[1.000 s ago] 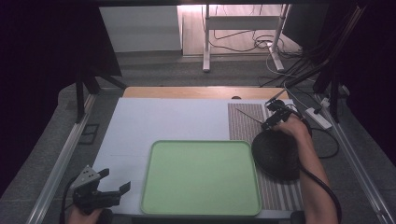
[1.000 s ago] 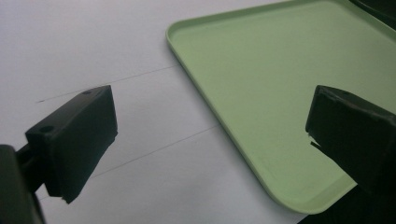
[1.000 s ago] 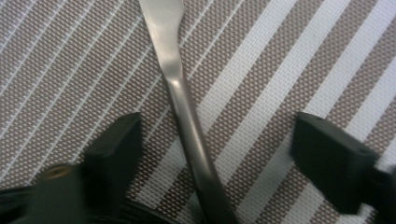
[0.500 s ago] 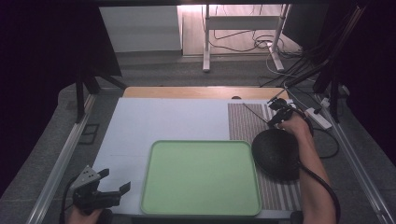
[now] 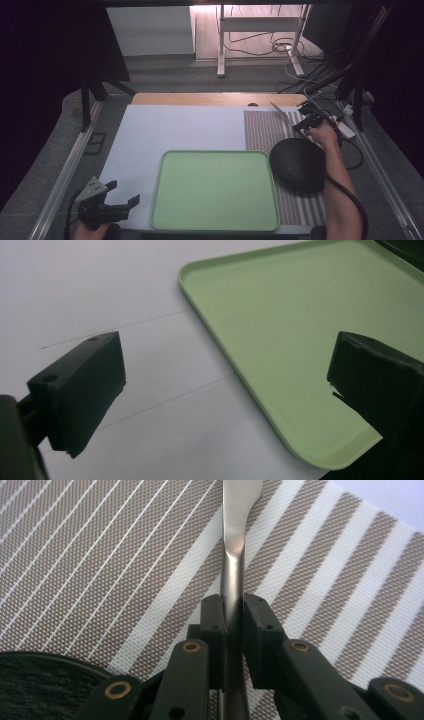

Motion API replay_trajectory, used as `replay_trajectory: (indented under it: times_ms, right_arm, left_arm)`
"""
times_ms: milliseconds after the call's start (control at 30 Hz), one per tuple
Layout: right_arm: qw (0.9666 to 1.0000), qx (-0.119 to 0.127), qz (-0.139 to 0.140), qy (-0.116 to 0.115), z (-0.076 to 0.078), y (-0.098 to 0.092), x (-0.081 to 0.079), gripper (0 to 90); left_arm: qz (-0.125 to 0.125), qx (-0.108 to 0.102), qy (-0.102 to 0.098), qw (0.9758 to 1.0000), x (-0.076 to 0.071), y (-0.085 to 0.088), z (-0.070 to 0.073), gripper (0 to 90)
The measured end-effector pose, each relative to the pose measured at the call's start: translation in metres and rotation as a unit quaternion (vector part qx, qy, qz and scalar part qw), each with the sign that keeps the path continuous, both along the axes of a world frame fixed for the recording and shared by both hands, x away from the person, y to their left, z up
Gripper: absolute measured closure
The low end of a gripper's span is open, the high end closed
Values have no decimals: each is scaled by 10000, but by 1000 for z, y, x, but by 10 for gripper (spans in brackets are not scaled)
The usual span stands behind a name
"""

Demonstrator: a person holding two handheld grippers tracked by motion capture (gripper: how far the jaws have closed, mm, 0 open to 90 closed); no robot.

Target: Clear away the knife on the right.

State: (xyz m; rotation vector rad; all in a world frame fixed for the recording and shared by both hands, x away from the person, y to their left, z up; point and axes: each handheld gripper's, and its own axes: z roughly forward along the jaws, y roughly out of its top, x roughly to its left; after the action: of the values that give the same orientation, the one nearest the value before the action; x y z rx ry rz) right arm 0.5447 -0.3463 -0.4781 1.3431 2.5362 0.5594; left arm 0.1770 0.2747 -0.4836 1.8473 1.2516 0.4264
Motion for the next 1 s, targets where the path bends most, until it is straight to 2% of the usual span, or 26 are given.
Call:
replay_trajectory:
  times_ms: [67, 200, 300, 500, 667, 700, 733, 767, 833, 1000]
  right_arm:
    - [9999, -38, -72, -78, 3, -3, 1, 804]
    - [9997, 108, -215, -104, 11, -8, 3, 803]
    - [9995, 202, -219, -103, 17, -7, -2, 803]
    - [9988, 438, -179, -122, 22, 1, -25, 803]
    - [9987, 475, -59, -170, 24, 11, -47, 802]
    - [9987, 475, -59, -170, 24, 11, -47, 802]
    - [9987, 476, -41, -195, 27, 14, -54, 803]
    - [9987, 476, -41, -195, 27, 14, -54, 803]
    - [9979, 616, -42, -197, 30, 17, -64, 802]
    - [9983, 572, 60, -134, 28, 30, -82, 802]
  left_arm:
    - [4, -5, 0, 10000, 0, 0, 0, 28]
    - [7, -8, 4, 10000, 0, 0, 0, 29]
    - [1, 7, -3, 10000, 0, 0, 0, 29]
    - [0, 24, 8, 10000, 0, -1, 0, 29]
    - [-9, 37, 10, 10000, 0, -1, 0, 29]
    - [-9, 37, 10, 10000, 0, -1, 0, 29]
    - [-19, 55, 4, 10000, 0, -1, 0, 29]
    - [-19, 55, 4, 10000, 0, -1, 0, 29]
    - [-29, 79, -9, 10000, 0, -2, 0, 29]
    - [-36, 115, -26, 9999, -1, -3, 0, 29]
